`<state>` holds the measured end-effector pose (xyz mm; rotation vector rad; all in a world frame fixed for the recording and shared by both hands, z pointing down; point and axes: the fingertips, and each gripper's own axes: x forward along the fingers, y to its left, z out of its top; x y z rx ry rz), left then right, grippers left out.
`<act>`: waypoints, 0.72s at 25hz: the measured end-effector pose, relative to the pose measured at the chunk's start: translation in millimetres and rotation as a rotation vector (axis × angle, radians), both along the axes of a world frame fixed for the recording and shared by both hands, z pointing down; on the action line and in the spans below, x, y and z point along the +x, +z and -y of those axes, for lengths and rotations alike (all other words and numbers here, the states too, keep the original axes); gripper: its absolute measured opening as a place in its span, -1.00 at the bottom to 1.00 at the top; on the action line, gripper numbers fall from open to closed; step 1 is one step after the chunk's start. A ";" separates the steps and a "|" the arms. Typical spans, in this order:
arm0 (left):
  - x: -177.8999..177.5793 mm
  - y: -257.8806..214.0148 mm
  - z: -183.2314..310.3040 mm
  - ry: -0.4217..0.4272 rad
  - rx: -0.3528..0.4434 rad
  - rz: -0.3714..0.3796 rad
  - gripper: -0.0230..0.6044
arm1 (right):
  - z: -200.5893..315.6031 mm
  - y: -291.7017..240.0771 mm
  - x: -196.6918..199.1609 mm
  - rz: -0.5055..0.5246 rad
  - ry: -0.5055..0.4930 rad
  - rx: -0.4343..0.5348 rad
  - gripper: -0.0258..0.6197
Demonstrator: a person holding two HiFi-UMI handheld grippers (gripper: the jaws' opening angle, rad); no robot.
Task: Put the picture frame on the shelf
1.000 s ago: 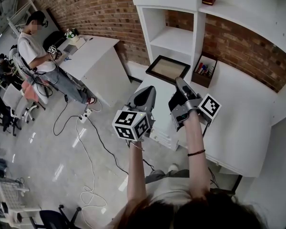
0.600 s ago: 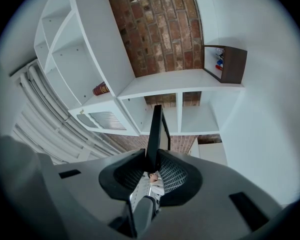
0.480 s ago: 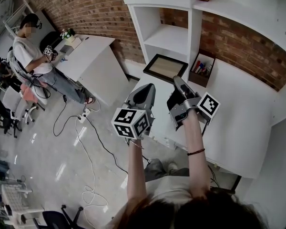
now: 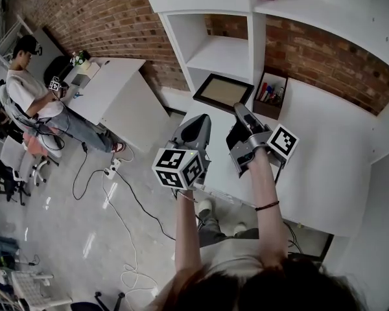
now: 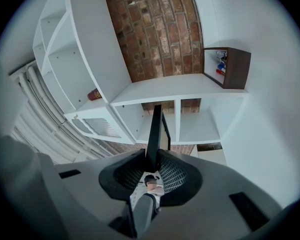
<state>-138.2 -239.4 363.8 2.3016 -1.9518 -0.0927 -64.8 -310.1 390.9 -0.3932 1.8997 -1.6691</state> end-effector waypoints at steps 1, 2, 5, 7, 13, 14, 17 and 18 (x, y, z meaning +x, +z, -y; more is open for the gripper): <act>-3.2 1.1 3.1 0.007 -0.002 -0.002 -0.89 | 2.9 0.9 -1.6 0.000 0.010 -0.002 -0.68; -7.0 2.2 6.1 0.014 -0.004 -0.005 -0.89 | 5.4 1.6 -3.6 -0.001 0.020 -0.004 -0.68; -17.8 5.2 15.8 0.042 -0.012 -0.005 -0.89 | 12.2 2.1 -11.2 0.000 0.051 -0.006 -0.68; -25.6 6.3 22.9 0.063 -0.017 -0.006 -0.89 | 16.5 2.5 -17.5 0.000 0.069 -0.006 -0.68; -38.5 6.2 36.8 0.127 -0.027 -0.014 -0.89 | 21.8 1.4 -27.4 -0.005 0.130 -0.012 -0.68; -42.9 6.8 41.8 0.138 -0.029 -0.015 -0.89 | 25.7 1.1 -31.1 -0.005 0.140 -0.013 -0.68; -57.9 6.6 58.2 0.171 -0.032 -0.018 -0.89 | 39.9 -1.2 -44.4 -0.002 0.172 -0.012 -0.68; -61.5 6.5 62.1 0.182 -0.033 -0.016 -0.89 | 43.1 -1.8 -47.8 -0.002 0.183 -0.010 -0.68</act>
